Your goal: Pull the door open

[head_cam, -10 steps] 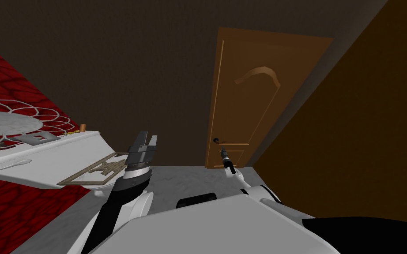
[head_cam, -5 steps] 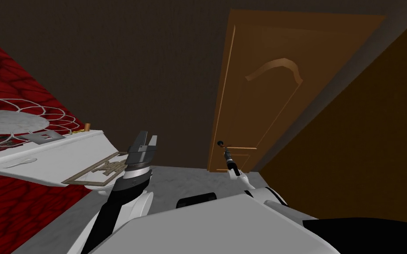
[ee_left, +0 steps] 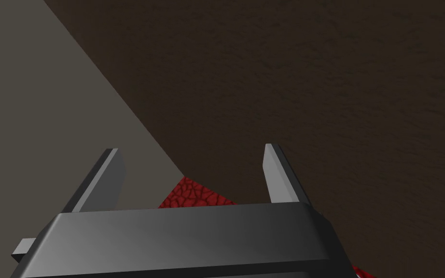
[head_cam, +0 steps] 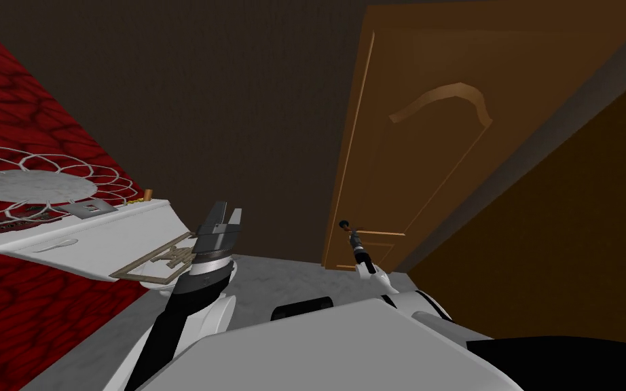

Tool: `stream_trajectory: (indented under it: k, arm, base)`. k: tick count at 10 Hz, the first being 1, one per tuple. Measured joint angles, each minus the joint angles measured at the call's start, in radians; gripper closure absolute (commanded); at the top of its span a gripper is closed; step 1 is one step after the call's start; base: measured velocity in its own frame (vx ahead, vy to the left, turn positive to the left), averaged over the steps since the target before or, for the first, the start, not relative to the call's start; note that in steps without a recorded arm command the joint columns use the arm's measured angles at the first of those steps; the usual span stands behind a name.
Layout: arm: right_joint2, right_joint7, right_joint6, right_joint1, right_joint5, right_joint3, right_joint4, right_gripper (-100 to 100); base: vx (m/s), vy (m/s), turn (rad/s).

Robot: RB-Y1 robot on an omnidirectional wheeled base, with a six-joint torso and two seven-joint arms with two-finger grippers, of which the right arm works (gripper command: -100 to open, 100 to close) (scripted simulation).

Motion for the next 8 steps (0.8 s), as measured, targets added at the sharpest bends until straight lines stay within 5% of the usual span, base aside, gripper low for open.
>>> stream_trajectory:
  k: [1, 2, 3, 5, 6, 8]
  arm:
    - [-0.015, -0.01, 0.013, 0.04, -0.006, -0.007, -0.051, -100]
    - [-0.025, -0.017, 0.02, 0.05, -0.008, -0.01, -0.066, -100]
    - [-0.033, -0.026, -0.001, 0.028, -0.008, -0.009, -0.028, -100]
    - [-0.042, -0.034, -0.015, 0.032, -0.01, -0.01, -0.004, -100]
    - [-0.043, -0.036, -0.017, 0.032, -0.01, -0.01, -0.002, 100]
    - [-0.04, -0.035, -0.013, 0.034, -0.01, -0.01, -0.002, 100]
  base:
    - [0.157, 0.006, 0.086]
    - [0.06, 0.005, -0.001]
    - [0.008, 0.006, -0.005]
    - [0.034, -0.002, 0.051]
    - [-0.006, 0.001, -0.019]
    - [-0.011, 0.0, -0.002]
